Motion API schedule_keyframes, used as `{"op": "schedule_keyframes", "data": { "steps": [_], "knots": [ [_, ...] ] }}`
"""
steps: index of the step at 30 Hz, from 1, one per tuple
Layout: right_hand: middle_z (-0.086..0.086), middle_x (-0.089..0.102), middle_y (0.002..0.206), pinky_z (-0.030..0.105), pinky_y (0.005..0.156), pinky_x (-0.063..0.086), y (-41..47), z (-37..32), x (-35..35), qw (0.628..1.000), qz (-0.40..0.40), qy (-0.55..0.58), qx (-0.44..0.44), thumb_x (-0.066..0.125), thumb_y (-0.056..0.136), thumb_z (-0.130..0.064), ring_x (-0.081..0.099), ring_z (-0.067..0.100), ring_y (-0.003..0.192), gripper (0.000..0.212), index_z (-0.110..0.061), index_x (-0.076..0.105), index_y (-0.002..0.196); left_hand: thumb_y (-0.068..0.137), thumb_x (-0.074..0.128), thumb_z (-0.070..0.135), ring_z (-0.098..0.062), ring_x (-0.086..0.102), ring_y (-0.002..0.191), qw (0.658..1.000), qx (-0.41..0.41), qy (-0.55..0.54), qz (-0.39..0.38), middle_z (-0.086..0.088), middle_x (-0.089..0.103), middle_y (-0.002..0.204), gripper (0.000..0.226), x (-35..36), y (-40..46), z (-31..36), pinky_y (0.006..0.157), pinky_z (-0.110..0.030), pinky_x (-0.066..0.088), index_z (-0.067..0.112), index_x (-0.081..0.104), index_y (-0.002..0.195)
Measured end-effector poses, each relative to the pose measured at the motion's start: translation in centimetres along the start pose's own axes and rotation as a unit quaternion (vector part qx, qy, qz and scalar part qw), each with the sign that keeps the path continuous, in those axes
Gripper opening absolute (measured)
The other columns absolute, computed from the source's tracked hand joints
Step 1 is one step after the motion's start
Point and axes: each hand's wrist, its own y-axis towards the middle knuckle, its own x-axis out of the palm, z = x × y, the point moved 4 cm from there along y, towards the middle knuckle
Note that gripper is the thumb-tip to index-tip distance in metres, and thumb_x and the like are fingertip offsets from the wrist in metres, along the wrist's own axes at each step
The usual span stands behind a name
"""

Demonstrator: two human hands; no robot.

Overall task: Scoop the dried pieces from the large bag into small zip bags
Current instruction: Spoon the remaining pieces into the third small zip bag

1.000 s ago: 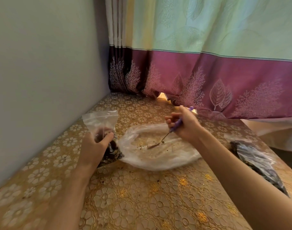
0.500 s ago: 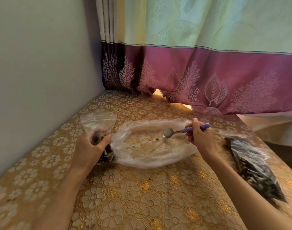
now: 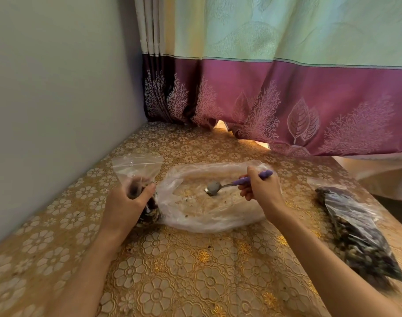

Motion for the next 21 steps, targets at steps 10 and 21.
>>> {"op": "schedule_keyframes", "data": {
  "steps": [10,21],
  "knots": [
    [0.009,0.072,0.068,0.018,0.046,0.047,-0.6,0.3,3.2,0.994,-0.072,0.047,0.069,0.044,0.099,-0.028,0.059,0.009,0.048,0.053,-0.009,0.071,0.057,0.084,0.065,0.025,-0.028,0.063,0.091,1.000,0.005,0.001,0.002,-0.013,0.068,0.094,0.034,0.0,0.0,-0.2,0.072,-0.027,0.048,0.007,0.063,0.113],
    [0.015,0.072,0.074,0.017,0.044,0.049,-1.7,0.5,4.2,0.974,-0.118,0.124,0.148,0.043,0.099,-0.024,0.059,0.010,0.047,0.058,-0.006,0.071,0.052,0.084,0.064,0.027,-0.021,0.065,0.078,1.000,-0.010,-0.026,-0.011,-0.009,0.068,0.083,0.019,0.0,0.0,-0.3,0.062,-0.024,0.048,0.017,0.067,0.100]
  ]
}}
